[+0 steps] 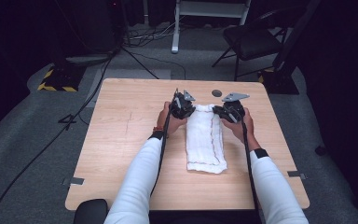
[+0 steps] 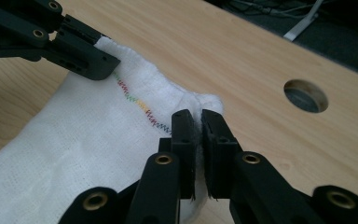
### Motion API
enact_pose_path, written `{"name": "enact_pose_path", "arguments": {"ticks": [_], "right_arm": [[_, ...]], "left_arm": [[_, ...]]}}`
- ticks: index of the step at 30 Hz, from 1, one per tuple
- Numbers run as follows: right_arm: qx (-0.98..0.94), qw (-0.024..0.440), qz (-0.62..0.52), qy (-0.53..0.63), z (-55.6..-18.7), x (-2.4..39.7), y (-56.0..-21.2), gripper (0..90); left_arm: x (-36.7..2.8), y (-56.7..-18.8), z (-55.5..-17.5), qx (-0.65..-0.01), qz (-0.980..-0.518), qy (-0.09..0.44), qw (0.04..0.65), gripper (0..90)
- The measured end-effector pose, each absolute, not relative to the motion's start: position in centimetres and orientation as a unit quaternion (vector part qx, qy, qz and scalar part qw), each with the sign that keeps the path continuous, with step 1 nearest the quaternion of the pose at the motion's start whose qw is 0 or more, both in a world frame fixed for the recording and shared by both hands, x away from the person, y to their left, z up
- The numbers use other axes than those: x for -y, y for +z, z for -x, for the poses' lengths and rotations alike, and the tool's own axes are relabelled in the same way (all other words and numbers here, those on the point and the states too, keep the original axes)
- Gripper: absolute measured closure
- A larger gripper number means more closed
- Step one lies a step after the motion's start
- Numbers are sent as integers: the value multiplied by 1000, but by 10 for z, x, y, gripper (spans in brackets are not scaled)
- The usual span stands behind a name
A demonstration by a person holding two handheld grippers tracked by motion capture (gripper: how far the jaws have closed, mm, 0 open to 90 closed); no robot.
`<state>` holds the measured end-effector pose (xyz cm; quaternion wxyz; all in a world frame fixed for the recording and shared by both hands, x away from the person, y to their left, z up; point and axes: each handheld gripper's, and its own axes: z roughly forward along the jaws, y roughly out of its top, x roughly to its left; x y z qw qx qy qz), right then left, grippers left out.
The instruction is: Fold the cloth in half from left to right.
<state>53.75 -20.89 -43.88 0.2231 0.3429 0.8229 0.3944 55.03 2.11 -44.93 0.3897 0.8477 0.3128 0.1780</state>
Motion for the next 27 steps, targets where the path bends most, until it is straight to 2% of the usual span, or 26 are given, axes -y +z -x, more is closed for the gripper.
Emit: {"name": "enact_pose_path", "arguments": {"ticks": [6, 18, 27], "right_arm": [[-819, 230, -339, 403, -536, 209, -431, 845], [-827, 207, -301, 428, -507, 215, -425, 847], [-836, 179, -265, 446, -477, 229, -423, 848]], "left_arm": [[-20, -438, -547, -307, -844, 202, 390, 846], [-36, -430, -515, -264, -848, 177, 423, 849], [-46, -427, -479, -203, -861, 144, 444, 845]]}}
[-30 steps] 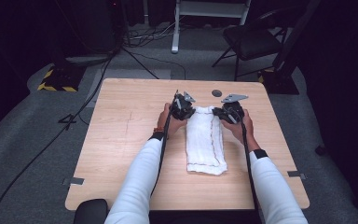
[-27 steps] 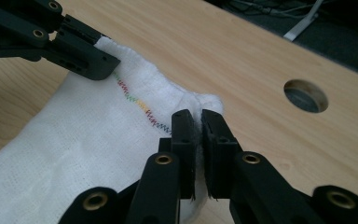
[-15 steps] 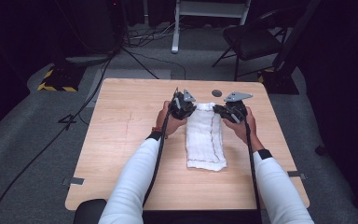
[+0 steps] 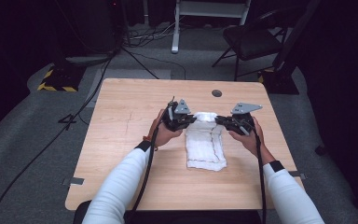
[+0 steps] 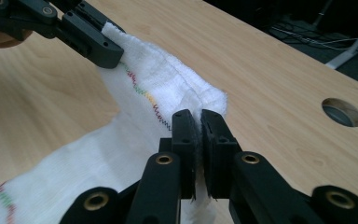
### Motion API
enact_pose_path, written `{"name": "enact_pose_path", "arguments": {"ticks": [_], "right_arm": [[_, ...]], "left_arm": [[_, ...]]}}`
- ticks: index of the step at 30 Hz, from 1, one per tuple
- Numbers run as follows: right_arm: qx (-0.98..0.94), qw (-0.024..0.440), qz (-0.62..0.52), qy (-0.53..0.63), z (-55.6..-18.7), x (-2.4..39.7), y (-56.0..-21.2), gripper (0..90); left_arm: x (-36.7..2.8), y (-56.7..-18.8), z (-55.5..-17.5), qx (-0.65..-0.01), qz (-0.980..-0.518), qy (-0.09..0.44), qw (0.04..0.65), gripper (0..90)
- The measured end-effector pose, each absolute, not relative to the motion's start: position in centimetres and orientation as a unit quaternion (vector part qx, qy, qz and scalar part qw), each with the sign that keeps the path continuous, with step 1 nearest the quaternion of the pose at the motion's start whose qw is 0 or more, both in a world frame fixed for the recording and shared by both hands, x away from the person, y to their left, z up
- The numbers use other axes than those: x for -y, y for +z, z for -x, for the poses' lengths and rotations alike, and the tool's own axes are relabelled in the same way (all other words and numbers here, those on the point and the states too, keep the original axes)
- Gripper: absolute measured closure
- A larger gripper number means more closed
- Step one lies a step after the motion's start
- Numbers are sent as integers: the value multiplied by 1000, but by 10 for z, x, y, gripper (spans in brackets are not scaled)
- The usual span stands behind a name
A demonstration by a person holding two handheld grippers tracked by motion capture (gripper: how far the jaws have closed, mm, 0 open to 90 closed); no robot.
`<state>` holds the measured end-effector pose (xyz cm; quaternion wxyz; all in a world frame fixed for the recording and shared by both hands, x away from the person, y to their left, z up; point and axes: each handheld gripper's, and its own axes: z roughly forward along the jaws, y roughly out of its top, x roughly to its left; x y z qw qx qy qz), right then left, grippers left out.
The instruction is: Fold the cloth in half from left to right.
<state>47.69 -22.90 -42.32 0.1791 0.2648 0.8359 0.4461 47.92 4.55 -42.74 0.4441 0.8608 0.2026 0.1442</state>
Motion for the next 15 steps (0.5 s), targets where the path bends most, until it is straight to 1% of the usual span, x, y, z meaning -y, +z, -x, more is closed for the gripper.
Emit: {"name": "enact_pose_path", "arguments": {"ticks": [15], "right_arm": [[-860, 129, -217, 443, -428, 242, -437, 848]], "left_arm": [[-46, -445, -438, -149, -886, 95, 428, 842]]}}
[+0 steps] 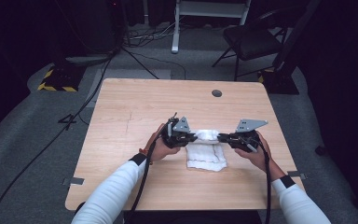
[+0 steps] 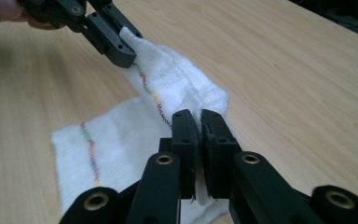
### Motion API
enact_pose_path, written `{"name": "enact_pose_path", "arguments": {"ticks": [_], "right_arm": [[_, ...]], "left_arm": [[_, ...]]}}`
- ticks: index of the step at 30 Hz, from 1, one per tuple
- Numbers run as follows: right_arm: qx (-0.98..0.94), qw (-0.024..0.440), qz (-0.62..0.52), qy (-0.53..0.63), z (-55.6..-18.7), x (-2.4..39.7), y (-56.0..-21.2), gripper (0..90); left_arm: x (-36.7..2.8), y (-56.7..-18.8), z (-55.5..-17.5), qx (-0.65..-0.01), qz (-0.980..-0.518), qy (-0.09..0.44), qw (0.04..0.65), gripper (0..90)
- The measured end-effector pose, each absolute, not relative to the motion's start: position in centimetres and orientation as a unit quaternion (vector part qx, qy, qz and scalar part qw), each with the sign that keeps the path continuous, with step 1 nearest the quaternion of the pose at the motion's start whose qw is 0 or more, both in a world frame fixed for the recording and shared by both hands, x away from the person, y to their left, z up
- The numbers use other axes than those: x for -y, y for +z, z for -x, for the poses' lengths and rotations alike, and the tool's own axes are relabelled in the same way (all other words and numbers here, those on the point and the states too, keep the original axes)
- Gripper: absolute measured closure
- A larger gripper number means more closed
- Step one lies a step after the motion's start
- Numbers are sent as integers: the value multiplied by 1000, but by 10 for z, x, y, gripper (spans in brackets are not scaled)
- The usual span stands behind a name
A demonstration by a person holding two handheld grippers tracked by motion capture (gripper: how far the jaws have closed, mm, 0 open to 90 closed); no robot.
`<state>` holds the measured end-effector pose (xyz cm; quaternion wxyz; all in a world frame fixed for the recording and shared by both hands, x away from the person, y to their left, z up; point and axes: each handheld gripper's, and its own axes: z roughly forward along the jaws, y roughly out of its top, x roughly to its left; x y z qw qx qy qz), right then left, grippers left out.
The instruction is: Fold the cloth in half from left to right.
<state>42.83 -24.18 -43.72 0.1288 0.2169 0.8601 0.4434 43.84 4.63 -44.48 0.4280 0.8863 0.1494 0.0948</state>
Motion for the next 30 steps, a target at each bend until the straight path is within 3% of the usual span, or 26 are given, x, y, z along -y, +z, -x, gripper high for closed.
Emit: {"name": "enact_pose_path", "arguments": {"ticks": [14, 30], "right_arm": [[-883, 98, -190, 417, -399, 242, -455, 845], [-896, 96, -188, 391, -384, 246, -468, 833]], "left_arm": [[-45, -458, -409, -106, -911, 76, 390, 839], [-43, -475, -391, -96, -924, 73, 363, 820]]}}
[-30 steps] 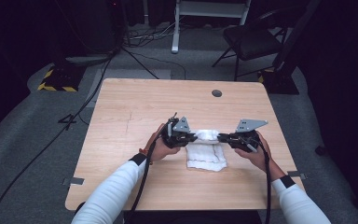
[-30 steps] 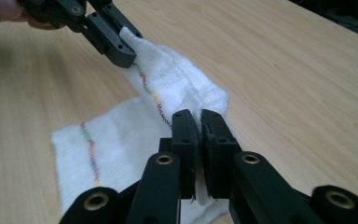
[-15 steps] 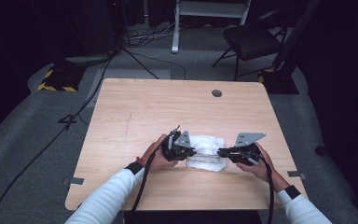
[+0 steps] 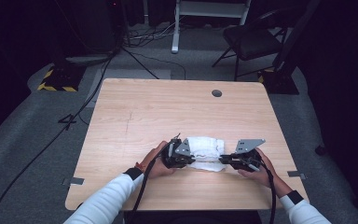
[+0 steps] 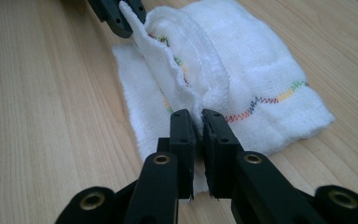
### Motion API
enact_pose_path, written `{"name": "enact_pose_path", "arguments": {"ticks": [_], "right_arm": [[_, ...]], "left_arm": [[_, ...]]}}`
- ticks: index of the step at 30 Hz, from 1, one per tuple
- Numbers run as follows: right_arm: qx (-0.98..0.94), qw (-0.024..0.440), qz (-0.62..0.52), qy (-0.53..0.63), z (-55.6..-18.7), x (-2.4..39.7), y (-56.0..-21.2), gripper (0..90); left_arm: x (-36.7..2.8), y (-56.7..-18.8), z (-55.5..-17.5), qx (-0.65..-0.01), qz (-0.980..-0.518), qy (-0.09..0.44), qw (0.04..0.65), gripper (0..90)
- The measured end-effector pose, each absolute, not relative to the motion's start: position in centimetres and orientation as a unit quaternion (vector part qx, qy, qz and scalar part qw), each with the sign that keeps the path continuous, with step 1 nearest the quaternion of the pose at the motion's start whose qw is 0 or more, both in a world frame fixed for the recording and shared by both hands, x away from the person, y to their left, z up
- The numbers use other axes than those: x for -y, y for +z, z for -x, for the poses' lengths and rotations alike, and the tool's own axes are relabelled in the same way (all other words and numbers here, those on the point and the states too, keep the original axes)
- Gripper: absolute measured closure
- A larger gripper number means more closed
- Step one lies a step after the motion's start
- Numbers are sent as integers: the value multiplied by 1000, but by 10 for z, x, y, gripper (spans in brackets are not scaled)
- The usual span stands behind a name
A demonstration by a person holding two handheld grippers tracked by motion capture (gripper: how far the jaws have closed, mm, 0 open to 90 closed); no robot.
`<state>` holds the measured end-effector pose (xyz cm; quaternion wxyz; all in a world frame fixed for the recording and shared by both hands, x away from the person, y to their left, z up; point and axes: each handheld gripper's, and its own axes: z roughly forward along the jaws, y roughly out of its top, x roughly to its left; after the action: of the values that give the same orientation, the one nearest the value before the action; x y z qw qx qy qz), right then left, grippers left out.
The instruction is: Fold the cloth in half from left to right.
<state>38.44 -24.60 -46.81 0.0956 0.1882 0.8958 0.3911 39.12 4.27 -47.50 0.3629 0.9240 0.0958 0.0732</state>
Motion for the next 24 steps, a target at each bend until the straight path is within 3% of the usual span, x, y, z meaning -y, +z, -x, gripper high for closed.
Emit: {"name": "enact_pose_path", "arguments": {"ticks": [16, 24], "right_arm": [[-896, 111, -203, 378, -368, 262, -471, 743], [-868, 143, -260, 398, -376, 276, -459, 544]], "left_arm": [[-63, -473, -372, -103, -927, 99, 346, 750], [-67, -465, -384, -172, -904, 134, 367, 465]]}}
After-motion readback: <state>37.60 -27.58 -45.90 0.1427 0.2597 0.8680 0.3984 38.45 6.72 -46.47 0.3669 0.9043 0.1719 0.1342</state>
